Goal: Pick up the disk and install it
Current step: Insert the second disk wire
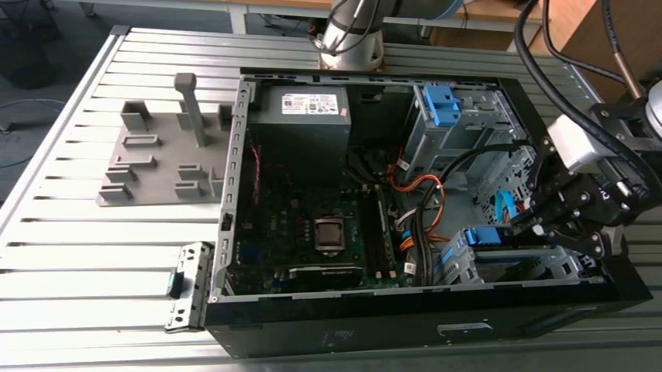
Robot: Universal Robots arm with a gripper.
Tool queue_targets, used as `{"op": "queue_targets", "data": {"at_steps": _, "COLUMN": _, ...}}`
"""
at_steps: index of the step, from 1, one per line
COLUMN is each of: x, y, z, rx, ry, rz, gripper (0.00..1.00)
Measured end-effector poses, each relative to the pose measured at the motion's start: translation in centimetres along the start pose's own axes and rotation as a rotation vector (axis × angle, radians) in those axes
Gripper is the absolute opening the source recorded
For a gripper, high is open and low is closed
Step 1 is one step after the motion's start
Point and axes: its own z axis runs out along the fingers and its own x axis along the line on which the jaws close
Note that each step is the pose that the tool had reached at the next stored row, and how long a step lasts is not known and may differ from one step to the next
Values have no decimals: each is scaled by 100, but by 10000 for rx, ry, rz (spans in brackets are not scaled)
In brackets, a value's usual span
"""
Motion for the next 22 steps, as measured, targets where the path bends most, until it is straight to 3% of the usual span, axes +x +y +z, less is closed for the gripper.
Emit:
{"op": "queue_targets", "data": {"at_steps": 12, "x": 4, "y": -1, "z": 16, "rx": 1, "ry": -11, "rz": -2, "gripper": 17}}
{"op": "queue_targets", "data": {"at_steps": 13, "x": 4, "y": -1, "z": 13, "rx": 0, "ry": -5, "rz": -1, "gripper": 24}}
{"op": "queue_targets", "data": {"at_steps": 16, "x": 3, "y": 0, "z": 7, "rx": 0, "ry": 3, "rz": 0, "gripper": 24}}
{"op": "queue_targets", "data": {"at_steps": 22, "x": -14, "y": 14, "z": -139, "rx": 1, "ry": -26, "rz": -3, "gripper": 24}}
